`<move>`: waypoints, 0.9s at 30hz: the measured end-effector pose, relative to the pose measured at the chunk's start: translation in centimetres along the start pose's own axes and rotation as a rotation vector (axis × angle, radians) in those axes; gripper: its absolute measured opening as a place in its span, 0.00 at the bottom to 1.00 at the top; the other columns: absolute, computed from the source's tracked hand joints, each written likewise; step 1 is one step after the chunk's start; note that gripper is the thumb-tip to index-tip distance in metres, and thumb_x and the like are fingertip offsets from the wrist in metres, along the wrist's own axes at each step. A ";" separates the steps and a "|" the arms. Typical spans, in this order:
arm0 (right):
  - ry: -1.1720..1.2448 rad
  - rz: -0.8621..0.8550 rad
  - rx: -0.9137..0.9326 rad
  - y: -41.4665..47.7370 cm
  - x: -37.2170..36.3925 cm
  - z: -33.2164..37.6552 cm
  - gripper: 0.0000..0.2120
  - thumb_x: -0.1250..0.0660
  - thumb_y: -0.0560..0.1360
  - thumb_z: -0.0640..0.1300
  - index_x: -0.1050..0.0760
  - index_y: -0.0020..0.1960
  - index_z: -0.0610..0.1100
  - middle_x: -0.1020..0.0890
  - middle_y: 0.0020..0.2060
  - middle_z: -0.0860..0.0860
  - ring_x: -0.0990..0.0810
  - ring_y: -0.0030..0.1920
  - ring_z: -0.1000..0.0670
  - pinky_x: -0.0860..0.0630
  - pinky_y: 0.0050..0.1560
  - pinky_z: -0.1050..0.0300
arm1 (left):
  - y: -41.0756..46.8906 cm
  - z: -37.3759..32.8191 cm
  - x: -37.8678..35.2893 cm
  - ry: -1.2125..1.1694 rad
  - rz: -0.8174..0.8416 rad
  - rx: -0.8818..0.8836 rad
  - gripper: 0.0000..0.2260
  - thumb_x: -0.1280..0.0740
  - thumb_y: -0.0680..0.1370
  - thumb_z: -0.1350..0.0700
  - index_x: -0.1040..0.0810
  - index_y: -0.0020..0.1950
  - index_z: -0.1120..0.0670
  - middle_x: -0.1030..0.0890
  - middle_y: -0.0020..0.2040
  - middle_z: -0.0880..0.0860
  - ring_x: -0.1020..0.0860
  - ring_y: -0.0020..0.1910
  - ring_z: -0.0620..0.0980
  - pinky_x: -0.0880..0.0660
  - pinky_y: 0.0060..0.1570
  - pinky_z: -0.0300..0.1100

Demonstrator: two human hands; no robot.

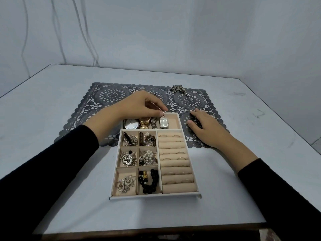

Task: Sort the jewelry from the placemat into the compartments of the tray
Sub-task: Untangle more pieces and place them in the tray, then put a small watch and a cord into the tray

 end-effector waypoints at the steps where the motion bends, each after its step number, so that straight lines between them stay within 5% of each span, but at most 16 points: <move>1: 0.003 0.001 -0.002 0.0 0.0 0.0 0.24 0.44 0.81 0.52 0.39 0.74 0.43 0.39 0.75 0.46 0.42 0.75 0.49 0.46 0.72 0.57 | -0.1 0.1 0.0 0.014 -0.009 0.000 0.09 0.27 0.75 0.54 0.16 0.55 0.49 0.14 0.44 0.50 0.17 0.39 0.52 0.18 0.43 0.47; 5: 0.022 0.014 -0.004 0.0 0.2 -0.1 0.24 0.44 0.81 0.52 0.39 0.75 0.44 0.39 0.75 0.46 0.43 0.75 0.50 0.46 0.71 0.58 | -0.6 0.5 0.4 -0.053 -0.089 0.001 0.10 0.30 0.78 0.55 0.18 0.58 0.50 0.16 0.41 0.44 0.22 0.32 0.38 0.25 0.35 0.33; 7: 0.033 0.016 0.002 0.0 0.4 0.0 0.24 0.44 0.81 0.52 0.38 0.74 0.44 0.36 0.74 0.48 0.40 0.74 0.50 0.44 0.67 0.62 | -0.9 0.9 1.1 -0.059 -0.162 0.008 0.09 0.33 0.79 0.55 0.18 0.59 0.50 0.16 0.43 0.43 0.20 0.36 0.35 0.25 0.40 0.32; 10: 0.043 -0.023 0.001 0.4 1.0 -0.1 0.19 0.42 0.81 0.51 0.32 0.70 0.46 0.26 0.66 0.49 0.29 0.66 0.49 0.37 0.56 0.62 | -1.2 2.1 2.5 -0.053 -0.277 -0.006 0.09 0.34 0.80 0.54 0.19 0.59 0.48 0.16 0.52 0.44 0.18 0.52 0.42 0.22 0.55 0.42; 15: 0.107 -0.143 -0.002 1.9 1.9 -0.7 0.17 0.40 0.80 0.50 0.27 0.67 0.45 0.22 0.62 0.50 0.26 0.62 0.50 0.36 0.57 0.62 | -1.9 4.3 4.4 0.011 -0.434 0.031 0.10 0.38 0.81 0.49 0.19 0.58 0.44 0.17 0.45 0.40 0.21 0.42 0.49 0.24 0.47 0.46; 17: 0.111 -0.187 0.017 2.8 2.2 -0.7 0.16 0.39 0.80 0.49 0.26 0.65 0.45 0.21 0.60 0.49 0.25 0.60 0.50 0.36 0.57 0.63 | -2.0 5.5 4.9 0.033 -0.468 0.056 0.10 0.39 0.82 0.47 0.20 0.59 0.42 0.16 0.47 0.44 0.20 0.45 0.51 0.23 0.51 0.50; 21: 0.146 -0.239 0.068 4.9 2.4 -0.3 0.14 0.37 0.79 0.47 0.24 0.63 0.45 0.20 0.59 0.50 0.24 0.59 0.51 0.34 0.59 0.62 | -1.8 7.2 5.2 0.132 -0.426 0.104 0.11 0.39 0.82 0.49 0.22 0.63 0.43 0.19 0.59 0.49 0.21 0.57 0.52 0.27 0.62 0.50; 27: 0.143 -0.135 0.107 8.2 1.0 0.7 0.17 0.37 0.79 0.48 0.27 0.67 0.49 0.22 0.63 0.51 0.25 0.63 0.51 0.36 0.58 0.64 | -1.0 8.8 5.3 0.329 -0.267 0.136 0.15 0.39 0.82 0.50 0.26 0.69 0.46 0.23 0.67 0.48 0.27 0.61 0.45 0.32 0.62 0.44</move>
Point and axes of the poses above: each hand's wrist, its own y-axis towards the middle knuckle, its own x-axis out of the back of the hand, z = x × y, the point moved 3 cm from there along y, towards the middle knuckle
